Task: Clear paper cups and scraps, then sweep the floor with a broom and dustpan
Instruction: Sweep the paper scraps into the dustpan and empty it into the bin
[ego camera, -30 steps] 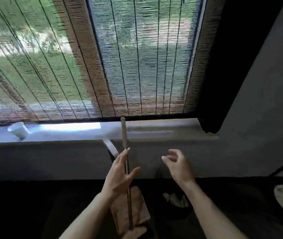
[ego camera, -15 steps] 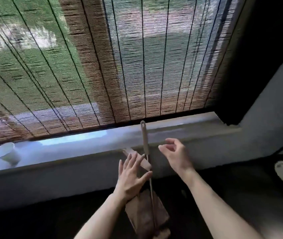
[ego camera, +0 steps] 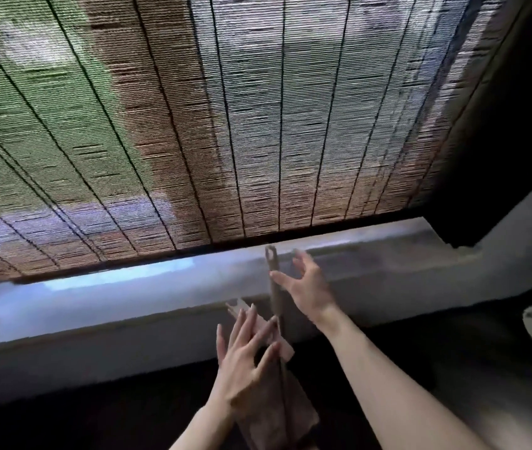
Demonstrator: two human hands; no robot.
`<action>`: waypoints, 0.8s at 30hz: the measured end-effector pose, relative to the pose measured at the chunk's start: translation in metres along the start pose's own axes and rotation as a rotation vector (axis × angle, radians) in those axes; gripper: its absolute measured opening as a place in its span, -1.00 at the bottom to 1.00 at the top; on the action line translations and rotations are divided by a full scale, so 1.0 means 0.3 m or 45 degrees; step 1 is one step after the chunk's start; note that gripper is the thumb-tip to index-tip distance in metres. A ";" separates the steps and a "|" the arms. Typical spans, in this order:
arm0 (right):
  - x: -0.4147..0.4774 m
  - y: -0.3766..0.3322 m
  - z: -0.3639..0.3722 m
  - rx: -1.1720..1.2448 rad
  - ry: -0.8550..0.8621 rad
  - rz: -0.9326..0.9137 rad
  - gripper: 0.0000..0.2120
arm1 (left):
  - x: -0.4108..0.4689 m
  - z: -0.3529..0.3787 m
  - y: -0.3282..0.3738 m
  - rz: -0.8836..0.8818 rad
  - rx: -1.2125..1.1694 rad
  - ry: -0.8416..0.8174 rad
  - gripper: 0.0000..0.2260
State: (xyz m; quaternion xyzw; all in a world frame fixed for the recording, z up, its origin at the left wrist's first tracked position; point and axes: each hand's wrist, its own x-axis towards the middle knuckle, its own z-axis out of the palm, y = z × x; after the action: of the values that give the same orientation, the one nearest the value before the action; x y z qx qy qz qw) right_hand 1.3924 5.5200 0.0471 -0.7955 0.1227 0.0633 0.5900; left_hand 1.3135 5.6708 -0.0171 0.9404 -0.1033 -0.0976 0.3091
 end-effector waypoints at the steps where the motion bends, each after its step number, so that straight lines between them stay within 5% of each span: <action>1: 0.033 -0.007 0.006 0.005 -0.007 -0.002 -0.31 | 0.008 -0.004 -0.001 -0.017 -0.024 0.038 -0.38; 10: 0.196 -0.001 0.070 0.085 -0.174 0.052 -0.38 | 0.022 -0.006 -0.039 -0.123 -0.177 0.146 -0.49; 15: 0.187 0.024 0.085 0.142 -0.053 -0.032 -0.75 | 0.018 -0.006 -0.037 -0.121 -0.232 0.167 -0.49; 24: 0.008 0.061 -0.088 0.149 0.123 -0.106 -0.60 | 0.038 -0.054 -0.016 0.116 0.241 -0.084 -0.34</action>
State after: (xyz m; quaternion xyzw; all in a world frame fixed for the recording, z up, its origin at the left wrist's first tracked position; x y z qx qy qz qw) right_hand 1.3886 5.4896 0.0374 -0.7662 0.1213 -0.0072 0.6311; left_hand 1.3291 5.6809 -0.0085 0.9559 -0.1648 -0.1041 0.2196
